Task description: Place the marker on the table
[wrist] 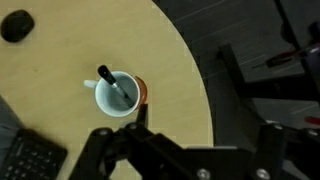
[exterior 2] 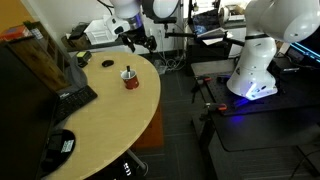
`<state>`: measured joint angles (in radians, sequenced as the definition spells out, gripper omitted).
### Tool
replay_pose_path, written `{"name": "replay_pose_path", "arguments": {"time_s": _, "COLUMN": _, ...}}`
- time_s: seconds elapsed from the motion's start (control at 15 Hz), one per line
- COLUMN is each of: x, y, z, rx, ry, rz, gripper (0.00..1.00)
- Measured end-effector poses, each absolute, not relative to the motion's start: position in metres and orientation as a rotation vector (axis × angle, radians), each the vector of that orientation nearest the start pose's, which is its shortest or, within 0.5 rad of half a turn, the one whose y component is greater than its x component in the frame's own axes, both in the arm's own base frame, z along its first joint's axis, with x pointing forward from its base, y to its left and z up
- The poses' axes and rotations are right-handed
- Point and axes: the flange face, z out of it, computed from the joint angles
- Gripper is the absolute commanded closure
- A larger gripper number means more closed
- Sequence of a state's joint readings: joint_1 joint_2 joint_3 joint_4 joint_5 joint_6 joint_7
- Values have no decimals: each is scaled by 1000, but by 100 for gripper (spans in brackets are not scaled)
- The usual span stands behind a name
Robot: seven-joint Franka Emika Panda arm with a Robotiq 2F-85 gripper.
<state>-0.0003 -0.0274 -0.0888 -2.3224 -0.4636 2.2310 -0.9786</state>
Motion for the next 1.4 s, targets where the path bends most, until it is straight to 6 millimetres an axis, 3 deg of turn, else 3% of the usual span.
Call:
{"name": "replay_pose_path", "arguments": {"time_s": 0.2, "x": 500, "y": -54, "z": 336, "rx": -2631, "ry": -2128, "rz": 349, "gripper": 0}}
{"name": "replay_pose_path", "arguments": {"time_s": 0.47, "x": 512, "y": -58, "z": 303, "rx": -2414, "ry": -2369, "rz": 280, "gripper": 0}}
{"name": "replay_pose_path", "arguments": {"time_s": 0.93, "x": 537, "y": -80, "z": 244, "rx": -2312, "ry": -2384, "rz": 389, "gripper": 0}}
{"name": "replay_pose_path", "arguments": {"time_s": 1.07, "x": 549, "y": -83, "z": 239, "rx": -2305, "ry": -2405, "rz": 403, "gripper": 0}}
{"name": "replay_pose_path", "arguments": {"time_s": 1.4, "x": 578, "y": -106, "z": 234, "rx": -2347, "ry": -2369, "rz": 450, "gripper": 16}}
